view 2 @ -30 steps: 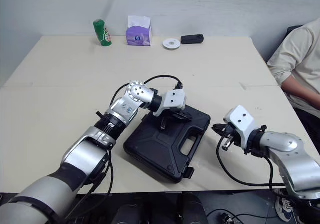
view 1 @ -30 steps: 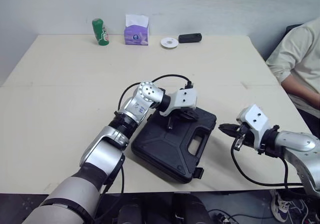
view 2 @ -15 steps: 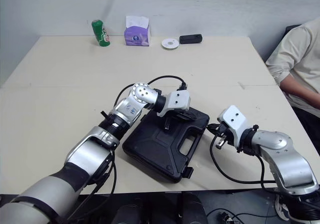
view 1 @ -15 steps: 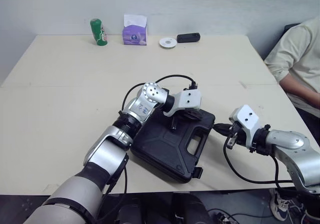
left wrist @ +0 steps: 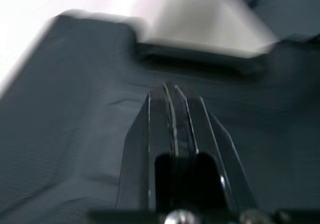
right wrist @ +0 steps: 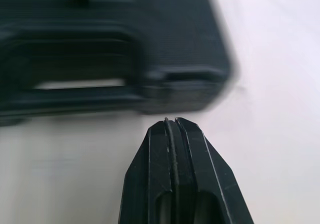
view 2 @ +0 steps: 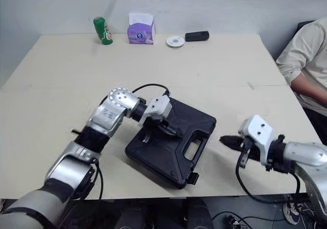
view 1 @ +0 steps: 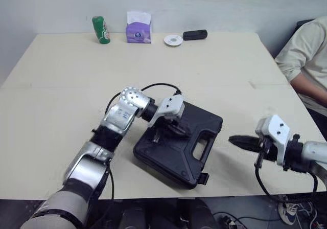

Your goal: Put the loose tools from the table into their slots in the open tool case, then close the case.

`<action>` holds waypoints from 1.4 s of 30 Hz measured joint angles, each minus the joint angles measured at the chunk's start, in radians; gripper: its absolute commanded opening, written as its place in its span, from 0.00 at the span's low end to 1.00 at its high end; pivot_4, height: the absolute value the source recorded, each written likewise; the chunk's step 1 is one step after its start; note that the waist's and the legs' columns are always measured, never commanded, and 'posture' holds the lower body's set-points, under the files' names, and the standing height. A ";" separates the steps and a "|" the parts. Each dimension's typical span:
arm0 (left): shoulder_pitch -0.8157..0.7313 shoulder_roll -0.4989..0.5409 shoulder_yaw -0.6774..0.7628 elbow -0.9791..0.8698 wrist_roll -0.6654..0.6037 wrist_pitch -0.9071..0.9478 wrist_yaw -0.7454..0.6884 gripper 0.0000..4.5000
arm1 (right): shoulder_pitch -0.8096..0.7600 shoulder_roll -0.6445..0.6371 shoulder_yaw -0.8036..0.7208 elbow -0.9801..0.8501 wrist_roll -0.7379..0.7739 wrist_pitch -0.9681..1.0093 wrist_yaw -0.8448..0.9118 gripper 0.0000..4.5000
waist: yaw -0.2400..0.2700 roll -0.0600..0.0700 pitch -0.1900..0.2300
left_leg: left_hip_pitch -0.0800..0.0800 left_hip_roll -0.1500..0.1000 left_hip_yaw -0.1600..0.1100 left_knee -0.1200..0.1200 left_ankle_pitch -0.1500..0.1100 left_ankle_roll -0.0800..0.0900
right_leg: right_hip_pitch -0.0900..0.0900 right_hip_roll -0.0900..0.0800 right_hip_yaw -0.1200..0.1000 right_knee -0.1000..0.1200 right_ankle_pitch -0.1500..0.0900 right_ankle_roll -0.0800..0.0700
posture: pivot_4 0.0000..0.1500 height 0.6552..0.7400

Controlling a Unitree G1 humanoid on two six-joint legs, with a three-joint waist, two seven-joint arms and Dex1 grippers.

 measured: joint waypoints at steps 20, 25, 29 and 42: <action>0.203 0.137 -0.152 -0.380 0.043 0.005 0.161 0.01 | 0.210 0.008 0.209 -0.163 0.005 0.017 -0.040 0.00 | 0.024 0.000 -0.001 | 0.002 -0.002 0.000 0.001 -0.001 0.003 | 0.002 -0.002 0.003 -0.003 0.001 0.002 | 1.00 0.90; 0.192 0.153 -0.172 -0.386 0.056 -0.031 0.163 0.01 | 0.148 0.014 0.236 -0.163 0.016 0.033 -0.062 0.00 | 0.024 0.000 -0.003 | 0.003 -0.001 -0.001 0.001 -0.002 0.004 | 0.004 -0.002 0.002 -0.005 0.001 0.002 | 1.00 0.90; 0.185 0.164 -0.186 -0.386 0.070 -0.058 0.163 0.01 | 0.095 0.019 0.237 -0.163 0.065 0.098 -0.079 0.00 | 0.023 0.000 -0.005 | 0.004 -0.001 -0.001 0.001 -0.003 0.006 | 0.005 -0.002 0.002 -0.005 0.001 0.002 | 1.00 0.90; 0.174 0.131 -0.205 -0.368 0.085 -0.075 0.196 0.01 | 0.044 -0.013 0.196 -0.167 0.164 0.172 -0.096 0.00 | 0.022 0.000 -0.006 | 0.006 0.000 -0.002 -0.002 -0.003 0.006 | 0.005 -0.001 0.001 -0.004 0.001 -0.001 | 1.00 0.90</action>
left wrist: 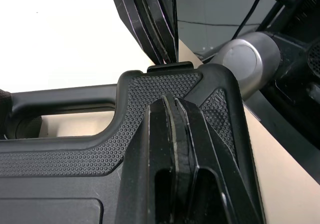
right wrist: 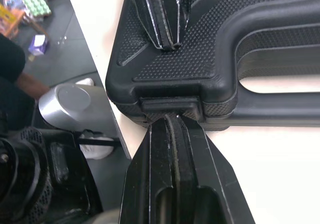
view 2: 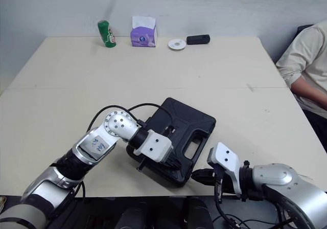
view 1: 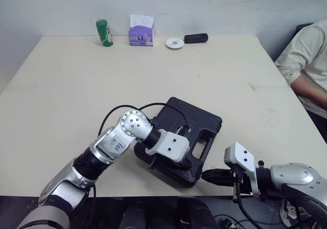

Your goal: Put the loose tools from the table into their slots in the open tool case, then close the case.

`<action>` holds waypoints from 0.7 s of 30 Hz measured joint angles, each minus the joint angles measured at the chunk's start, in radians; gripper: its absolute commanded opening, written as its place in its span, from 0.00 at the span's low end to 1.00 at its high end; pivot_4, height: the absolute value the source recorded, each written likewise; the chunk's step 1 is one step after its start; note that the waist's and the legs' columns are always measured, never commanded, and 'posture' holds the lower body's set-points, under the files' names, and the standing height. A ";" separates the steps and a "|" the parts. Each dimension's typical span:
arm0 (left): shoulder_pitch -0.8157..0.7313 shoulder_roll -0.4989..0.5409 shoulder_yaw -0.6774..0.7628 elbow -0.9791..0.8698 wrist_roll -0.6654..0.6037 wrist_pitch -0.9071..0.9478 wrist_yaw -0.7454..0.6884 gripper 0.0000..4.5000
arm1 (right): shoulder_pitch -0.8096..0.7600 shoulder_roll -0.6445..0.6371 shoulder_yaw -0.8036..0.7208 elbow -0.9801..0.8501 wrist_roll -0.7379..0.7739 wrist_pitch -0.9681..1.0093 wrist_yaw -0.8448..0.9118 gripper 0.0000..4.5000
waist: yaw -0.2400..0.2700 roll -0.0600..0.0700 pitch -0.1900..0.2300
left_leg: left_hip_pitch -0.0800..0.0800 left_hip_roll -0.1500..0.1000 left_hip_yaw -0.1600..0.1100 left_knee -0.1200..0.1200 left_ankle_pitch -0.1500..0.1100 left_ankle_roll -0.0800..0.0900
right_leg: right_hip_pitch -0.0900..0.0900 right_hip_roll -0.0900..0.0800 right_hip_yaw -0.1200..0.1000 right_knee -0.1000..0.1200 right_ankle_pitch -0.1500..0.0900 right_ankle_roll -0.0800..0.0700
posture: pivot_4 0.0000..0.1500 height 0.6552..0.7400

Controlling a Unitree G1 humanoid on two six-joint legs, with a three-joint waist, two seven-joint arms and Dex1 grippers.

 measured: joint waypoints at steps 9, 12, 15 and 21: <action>0.079 0.056 0.200 -0.006 -0.218 0.280 0.012 0.15 | 0.050 -0.063 -0.258 0.047 0.006 -0.069 0.074 0.23 | -0.001 0.000 0.006 | -0.004 0.000 0.000 0.000 0.003 -0.005 | -0.004 0.000 0.000 0.002 0.000 0.000 | 1.00 0.90; 0.066 0.085 0.317 -0.006 -0.307 0.371 0.023 0.40 | 0.035 -0.085 -0.328 0.073 0.036 -0.067 0.105 0.55 | 0.001 0.000 0.007 | -0.005 0.000 -0.001 0.000 0.004 -0.005 | -0.004 0.000 -0.001 0.001 0.000 0.000 | 1.00 0.90; 0.052 0.144 0.443 -0.006 -0.406 0.467 0.032 0.71 | 0.042 -0.104 -0.410 0.089 0.070 -0.066 0.162 0.88 | 0.003 0.001 0.007 | -0.006 -0.001 -0.001 0.000 0.004 -0.005 | -0.004 0.000 -0.001 0.000 0.000 0.001 | 1.00 0.90; 0.141 0.335 0.710 -0.025 -0.640 0.669 0.006 0.99 | 0.064 -0.151 -0.586 0.195 0.080 -0.064 0.252 1.00 | -0.004 0.001 0.011 | -0.005 -0.001 0.001 0.000 0.004 -0.006 | -0.004 0.000 0.000 -0.002 0.001 0.002 | 1.00 0.90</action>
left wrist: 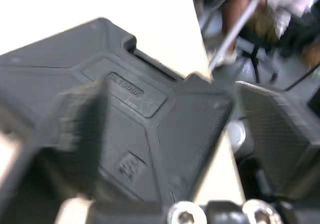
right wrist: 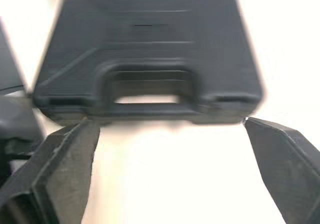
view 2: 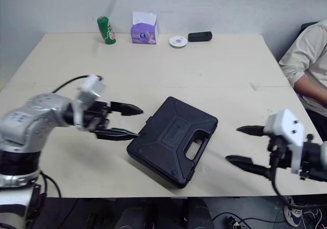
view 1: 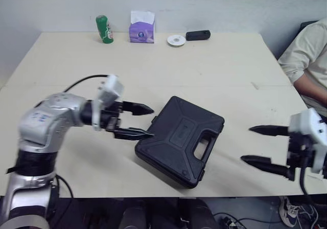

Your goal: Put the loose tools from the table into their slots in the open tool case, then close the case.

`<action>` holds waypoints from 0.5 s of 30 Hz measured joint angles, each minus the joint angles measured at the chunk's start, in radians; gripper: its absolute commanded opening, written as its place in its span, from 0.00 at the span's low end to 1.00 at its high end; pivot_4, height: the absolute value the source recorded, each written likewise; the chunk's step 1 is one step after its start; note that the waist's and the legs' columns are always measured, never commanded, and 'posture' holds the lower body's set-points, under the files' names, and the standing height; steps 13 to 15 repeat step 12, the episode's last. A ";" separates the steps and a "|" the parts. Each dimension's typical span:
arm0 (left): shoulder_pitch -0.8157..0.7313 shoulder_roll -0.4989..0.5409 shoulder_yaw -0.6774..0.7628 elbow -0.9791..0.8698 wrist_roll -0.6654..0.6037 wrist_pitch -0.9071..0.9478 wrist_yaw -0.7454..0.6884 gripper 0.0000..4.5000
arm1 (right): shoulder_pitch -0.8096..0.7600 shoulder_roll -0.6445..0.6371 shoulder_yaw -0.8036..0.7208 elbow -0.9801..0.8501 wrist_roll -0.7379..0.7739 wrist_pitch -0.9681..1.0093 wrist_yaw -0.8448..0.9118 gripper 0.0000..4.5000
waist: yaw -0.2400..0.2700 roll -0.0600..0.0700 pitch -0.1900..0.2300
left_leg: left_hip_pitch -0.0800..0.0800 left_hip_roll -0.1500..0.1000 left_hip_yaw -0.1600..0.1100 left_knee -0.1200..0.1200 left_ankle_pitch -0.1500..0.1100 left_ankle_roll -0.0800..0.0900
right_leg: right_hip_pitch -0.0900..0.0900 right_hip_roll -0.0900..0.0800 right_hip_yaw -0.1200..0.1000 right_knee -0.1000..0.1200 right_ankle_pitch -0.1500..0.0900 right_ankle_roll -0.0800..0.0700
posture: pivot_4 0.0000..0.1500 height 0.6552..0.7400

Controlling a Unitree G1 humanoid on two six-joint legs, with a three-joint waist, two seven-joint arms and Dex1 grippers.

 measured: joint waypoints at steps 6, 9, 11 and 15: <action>0.150 0.207 0.230 0.074 -0.002 -0.020 -0.006 0.99 | 0.006 -0.050 -0.139 0.125 -0.048 -0.017 0.073 1.00 | 0.004 -0.001 0.003 | 0.001 -0.001 0.000 -0.002 0.000 -0.001 | 0.000 -0.001 0.001 -0.001 0.000 0.000 | 1.00 0.90; 0.206 0.240 0.255 0.187 0.067 -0.124 0.000 0.99 | -0.017 -0.061 -0.147 0.198 -0.107 -0.063 0.074 1.00 | 0.006 -0.001 0.003 | 0.001 -0.001 0.000 -0.005 -0.002 -0.005 | -0.002 -0.002 0.001 -0.002 0.000 -0.001 | 1.00 0.90; 0.222 0.242 0.271 0.249 0.092 -0.168 0.004 0.99 | -0.020 -0.066 -0.149 0.237 -0.133 -0.085 0.085 1.00 | 0.005 -0.001 0.003 | 0.001 -0.001 0.000 -0.006 -0.003 -0.007 | -0.003 -0.002 0.000 -0.003 -0.001 -0.001 | 1.00 0.90; 0.238 0.250 0.277 0.260 0.100 -0.190 0.001 0.99 | -0.021 -0.066 -0.149 0.252 -0.148 -0.098 0.095 1.00 | 0.004 -0.001 0.003 | 0.000 0.000 0.000 -0.007 -0.003 -0.006 | -0.004 -0.002 0.000 -0.003 -0.001 -0.002 | 1.00 0.90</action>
